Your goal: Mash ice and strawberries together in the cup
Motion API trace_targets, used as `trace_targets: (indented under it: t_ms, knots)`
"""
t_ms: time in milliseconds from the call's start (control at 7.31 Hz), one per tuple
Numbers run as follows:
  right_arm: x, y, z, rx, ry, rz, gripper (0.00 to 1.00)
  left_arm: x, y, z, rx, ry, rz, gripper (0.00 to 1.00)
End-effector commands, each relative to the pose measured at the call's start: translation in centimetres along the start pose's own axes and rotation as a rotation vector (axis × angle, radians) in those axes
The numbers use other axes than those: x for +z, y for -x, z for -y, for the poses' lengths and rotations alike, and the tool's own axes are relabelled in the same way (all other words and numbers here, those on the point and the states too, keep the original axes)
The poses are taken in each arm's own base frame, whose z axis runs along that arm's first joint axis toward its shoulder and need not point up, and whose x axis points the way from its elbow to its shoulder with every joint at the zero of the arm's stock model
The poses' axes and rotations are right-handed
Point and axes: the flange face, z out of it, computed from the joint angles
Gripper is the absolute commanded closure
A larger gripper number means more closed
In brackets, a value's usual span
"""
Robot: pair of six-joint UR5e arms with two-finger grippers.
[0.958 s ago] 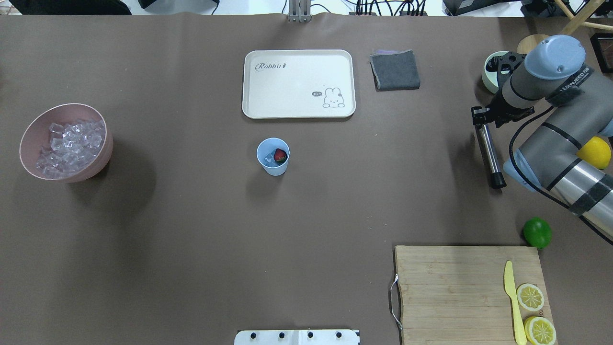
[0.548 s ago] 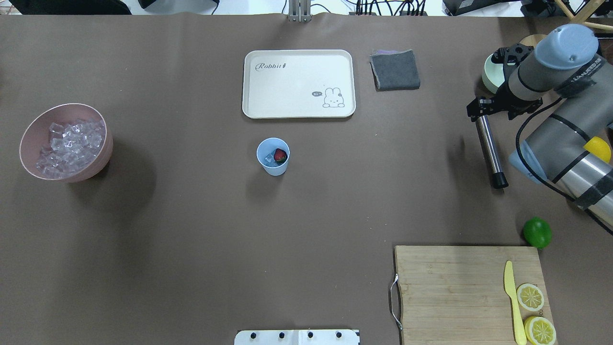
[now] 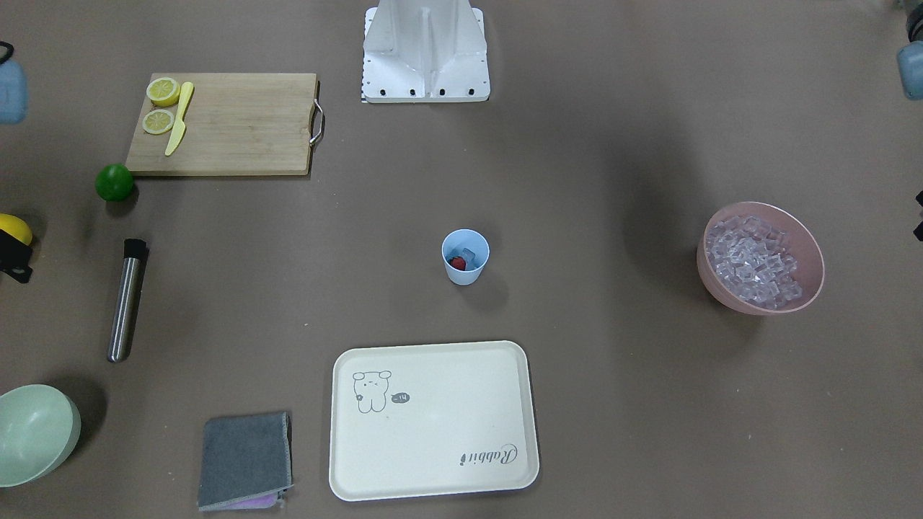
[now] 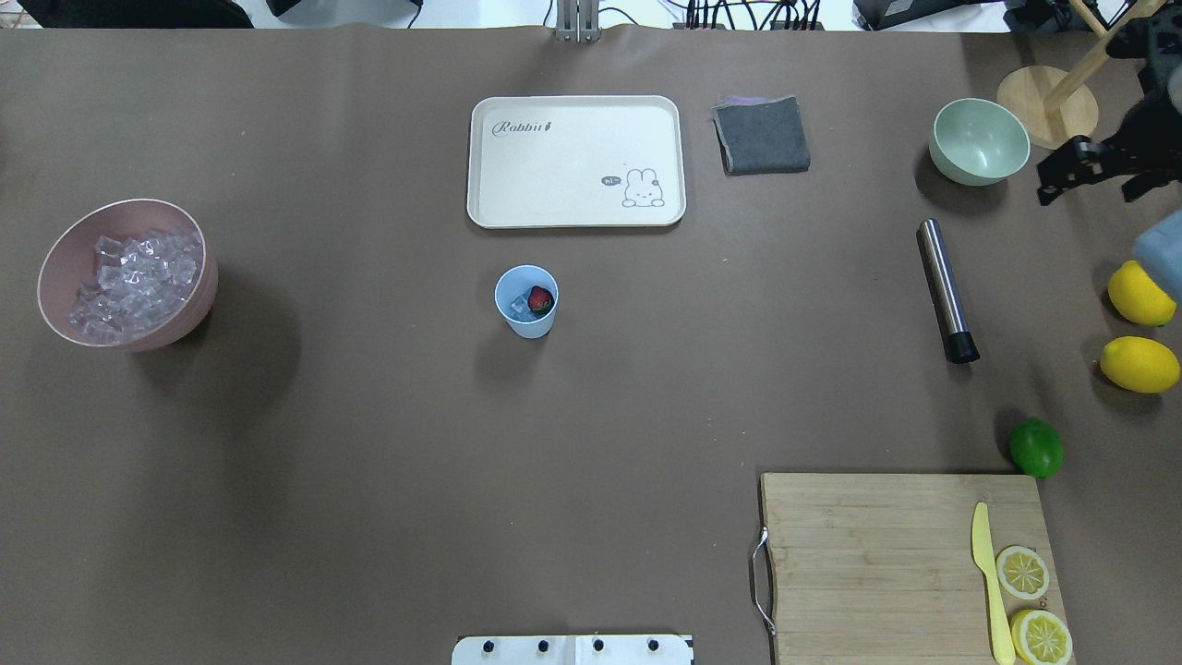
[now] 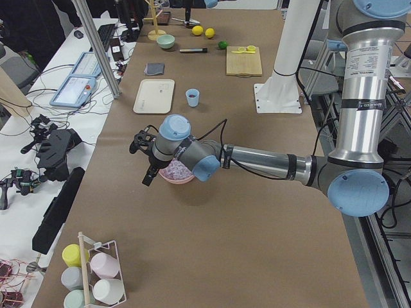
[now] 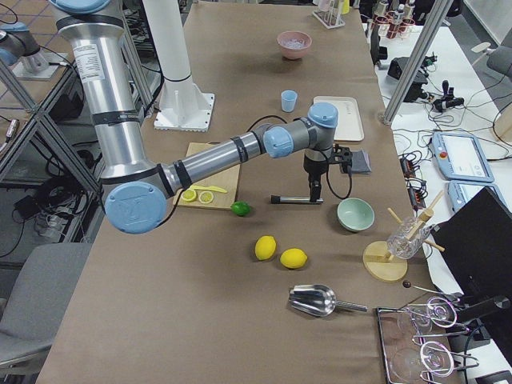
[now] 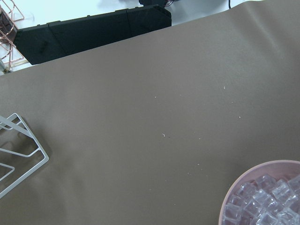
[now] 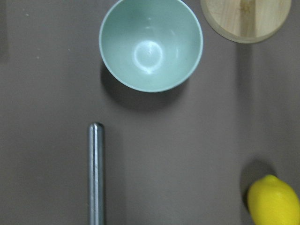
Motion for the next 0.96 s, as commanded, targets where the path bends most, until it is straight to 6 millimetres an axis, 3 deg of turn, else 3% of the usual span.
trace_targets:
  t_ms: [0,137,274,548,821]
  knots:
    - [-2.5,-13.0,-5.1,-0.053,0.038,0.012,0.00,0.0,0.2,-0.1,0.013,-0.006,0.004,0.02]
    - [-2.3,-18.6,-5.7,-0.061,0.044,0.053,0.00,0.7,1.0,-0.4,0.001,0.006,0.016,0.02]
    - [-0.6,-23.5,-6.3,-0.092,0.071,0.060,0.00,1.3,1.8,-0.5,-0.010,0.006,0.056,0.02]
    - [1.3,-26.4,-7.3,-0.055,0.112,0.054,0.00,2.4,3.8,-1.1,-0.020,0.012,0.139,0.02]
    - [4.0,-28.7,-10.2,-0.006,0.164,0.060,0.00,2.1,4.0,-1.4,-0.038,0.030,0.115,0.02]
